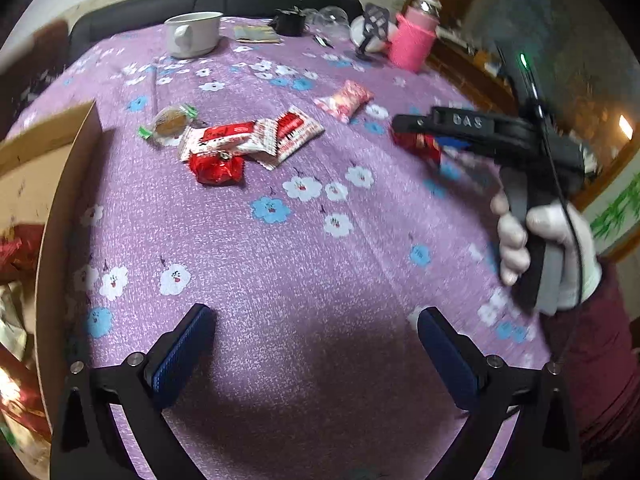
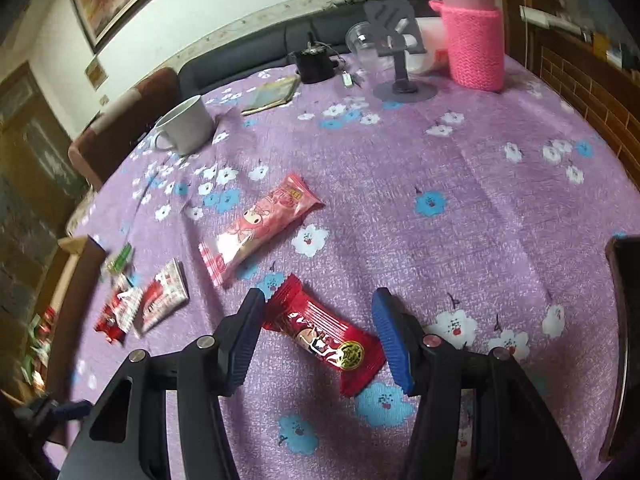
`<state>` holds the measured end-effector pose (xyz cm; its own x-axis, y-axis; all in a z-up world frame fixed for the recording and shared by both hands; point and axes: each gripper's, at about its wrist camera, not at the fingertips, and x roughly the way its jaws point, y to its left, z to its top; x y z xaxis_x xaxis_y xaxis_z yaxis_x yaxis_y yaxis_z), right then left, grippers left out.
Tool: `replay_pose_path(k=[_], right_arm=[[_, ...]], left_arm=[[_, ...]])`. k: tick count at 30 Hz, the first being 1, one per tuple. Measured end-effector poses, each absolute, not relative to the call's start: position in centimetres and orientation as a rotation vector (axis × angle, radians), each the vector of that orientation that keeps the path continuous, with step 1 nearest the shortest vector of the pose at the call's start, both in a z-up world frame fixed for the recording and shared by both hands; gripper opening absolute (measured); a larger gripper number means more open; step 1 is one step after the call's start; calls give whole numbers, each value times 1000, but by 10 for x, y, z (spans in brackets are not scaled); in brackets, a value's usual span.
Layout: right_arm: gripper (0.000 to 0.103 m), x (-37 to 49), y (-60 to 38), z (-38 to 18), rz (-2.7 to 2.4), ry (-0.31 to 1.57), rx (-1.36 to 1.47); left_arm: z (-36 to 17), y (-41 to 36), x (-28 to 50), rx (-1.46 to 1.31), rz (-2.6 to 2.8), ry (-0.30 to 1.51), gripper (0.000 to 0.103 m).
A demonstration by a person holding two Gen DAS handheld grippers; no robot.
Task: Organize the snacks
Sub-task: 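Move both tools back over the pile, right tool to the red packet, then grasp the red packet with the right tool while the left tool grasps a white-red packet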
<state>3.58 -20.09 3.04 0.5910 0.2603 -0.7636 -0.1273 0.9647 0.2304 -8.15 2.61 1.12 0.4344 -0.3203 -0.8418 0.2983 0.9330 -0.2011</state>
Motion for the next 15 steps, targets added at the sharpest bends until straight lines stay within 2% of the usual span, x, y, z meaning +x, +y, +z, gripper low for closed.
replay_pose_path(k=[2,4,5,7,9,15], right_arm=[[52,33,-195,30,229,913,110],[24,30,-192,30,230,912,82],[19,29,-190,29,226,917,71],[19,27,-190,29,221,909,67],[19,26,-193,29,223,908,78],[19,27,-201,29,240,917,135]], left_arm=[[10,18,-82,42,-368,1065,102],[10,19,-80,37,-360,1077,102],[12,23,-77,4,-368,1088,102],[18,32,-69,-59,-388,1083,91],[27,44,-59,-84,-371,1057,85],[48,41,-9,49,-372,991,83]])
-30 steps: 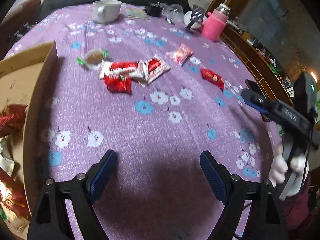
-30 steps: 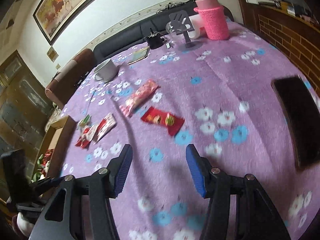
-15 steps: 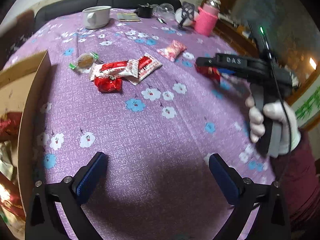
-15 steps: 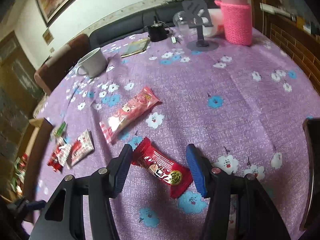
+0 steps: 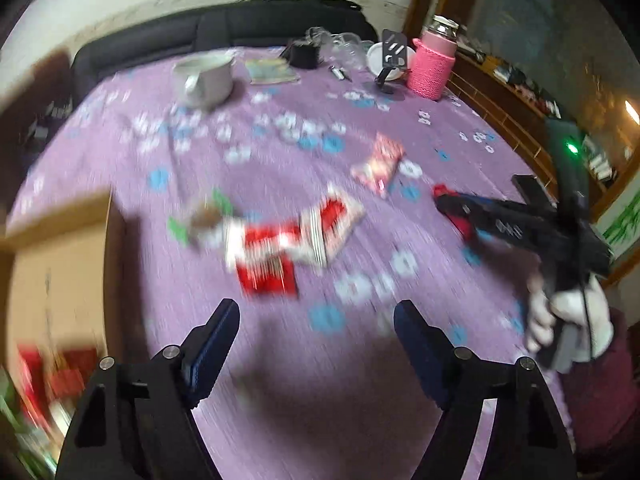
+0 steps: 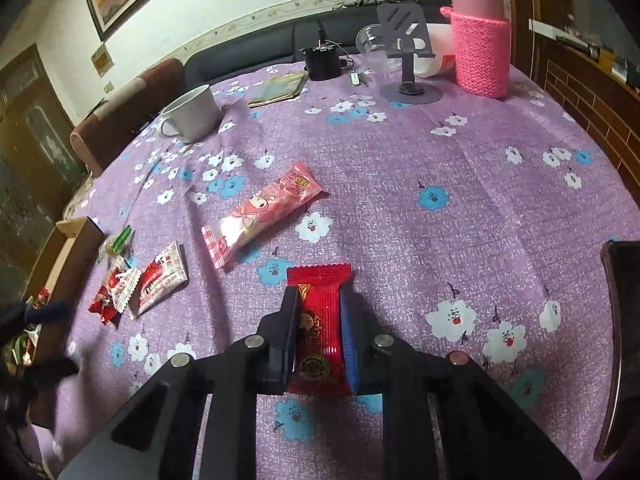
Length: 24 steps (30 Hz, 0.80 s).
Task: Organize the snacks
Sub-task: 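Grasp the red packet with the right tool while the left tool grasps a white-red packet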
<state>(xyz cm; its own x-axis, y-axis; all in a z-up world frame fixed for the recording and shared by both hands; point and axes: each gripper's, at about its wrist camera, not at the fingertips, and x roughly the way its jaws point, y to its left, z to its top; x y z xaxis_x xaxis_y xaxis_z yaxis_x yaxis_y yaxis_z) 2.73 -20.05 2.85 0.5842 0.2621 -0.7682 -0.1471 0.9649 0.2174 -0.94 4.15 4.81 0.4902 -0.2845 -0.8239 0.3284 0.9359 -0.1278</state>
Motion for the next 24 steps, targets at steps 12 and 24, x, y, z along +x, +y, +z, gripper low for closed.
replay_pose_path(k=[12,24], right_arm=[[19,29,-205,27,272,915,167],[20,29,-204,27,266,914,156]], left_arm=[[23,25,35,31,-571,1152,62],[30,-8,-15,293,-538,1009,63]])
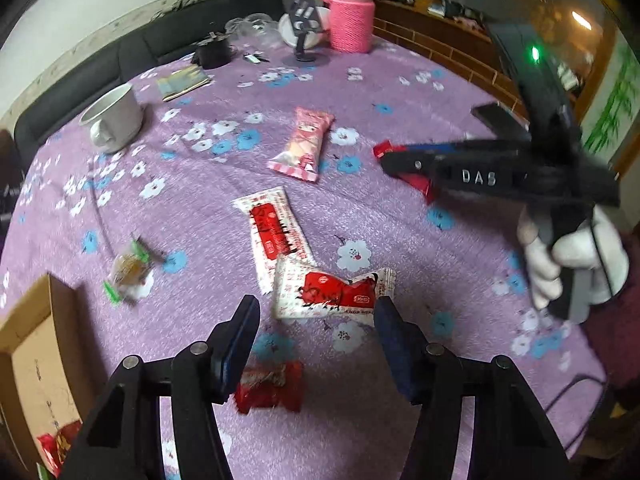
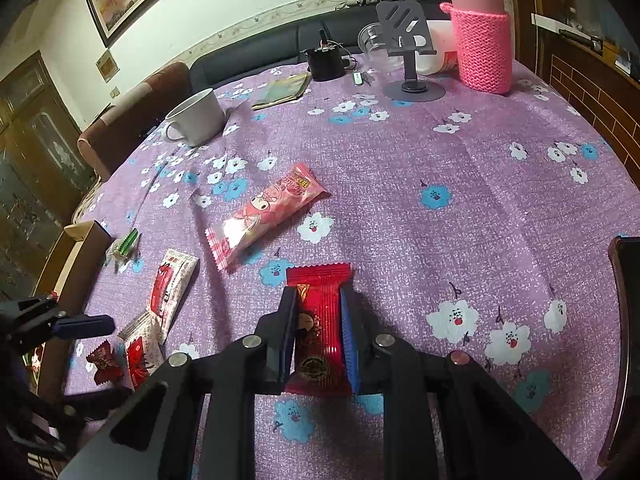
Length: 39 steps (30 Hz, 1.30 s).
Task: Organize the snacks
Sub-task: 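Grasp the red packet with the right tool while the left tool grasps a white-red packet, then carry both packets over the cardboard box and open both tools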
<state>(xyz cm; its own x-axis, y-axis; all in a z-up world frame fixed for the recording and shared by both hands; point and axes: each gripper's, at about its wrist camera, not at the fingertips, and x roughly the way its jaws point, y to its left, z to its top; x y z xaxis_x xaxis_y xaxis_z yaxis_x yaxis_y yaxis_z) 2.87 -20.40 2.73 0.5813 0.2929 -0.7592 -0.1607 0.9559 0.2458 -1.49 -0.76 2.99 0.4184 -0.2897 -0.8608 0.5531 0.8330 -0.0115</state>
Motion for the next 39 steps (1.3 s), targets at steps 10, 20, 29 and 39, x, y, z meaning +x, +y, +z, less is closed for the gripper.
replay_pose_path(k=[10,20,29,39], right_arm=[[21,28,-204,27,270,912,163],[19,25,-203,29,249,916,140],[19,23,-211,35,249,877,204],[19,12,-199,47,290,814,208]], left_arm=[[17,-48,-2,187,-585,1035,70],[15,-72,-28,251,-557,995,25],[46,-55,-43,106,-591,909,22],[73,34,-57,-3,-443,828,22]])
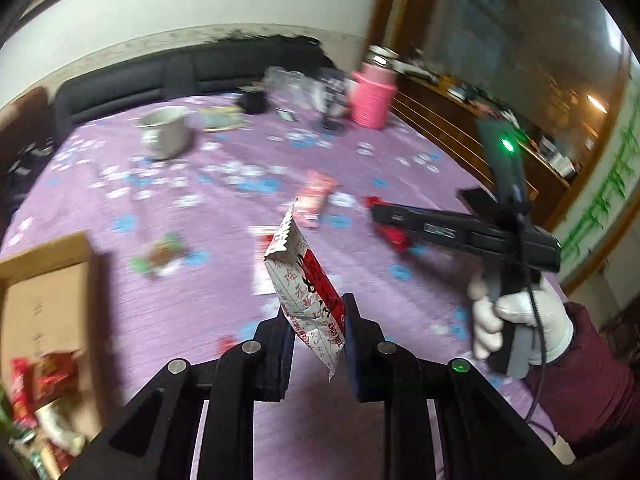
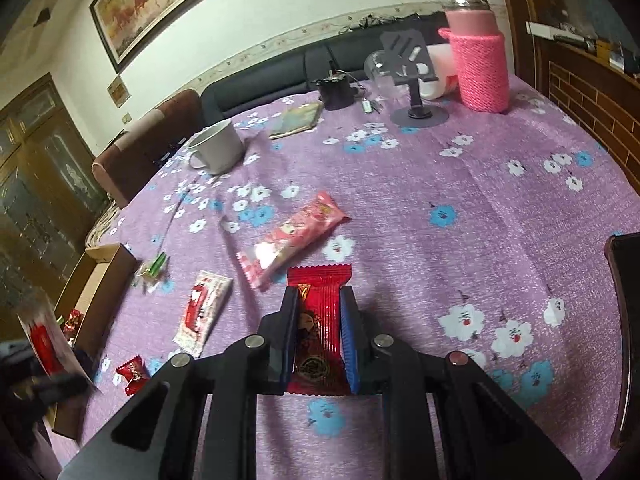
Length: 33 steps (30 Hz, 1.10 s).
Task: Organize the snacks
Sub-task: 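Carry both packets over the cardboard box and open both tools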
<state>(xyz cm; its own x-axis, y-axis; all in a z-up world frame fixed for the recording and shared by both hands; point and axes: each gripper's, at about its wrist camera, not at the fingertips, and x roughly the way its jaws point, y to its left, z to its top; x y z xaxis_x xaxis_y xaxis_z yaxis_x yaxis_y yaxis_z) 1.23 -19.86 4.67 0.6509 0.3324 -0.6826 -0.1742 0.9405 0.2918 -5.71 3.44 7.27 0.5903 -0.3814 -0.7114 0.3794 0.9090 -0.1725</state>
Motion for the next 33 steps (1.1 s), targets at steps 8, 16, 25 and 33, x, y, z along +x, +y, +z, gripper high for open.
replay_pose_path(k=[8,16,25,33], right_arm=[[19,-8,-120,77,404,804,100],[19,1,-13,98,579,873,68],[19,15,102,77,682,989,2],[21,30,149,49,678,1047,-51]], left_arm=[[86,157,-61,-70,-220,812,22],[66,250,-43,-135,-79,871,23],[42,288,-10,-188,-71,951,23],[25,297,3,-246,-84,997,24]])
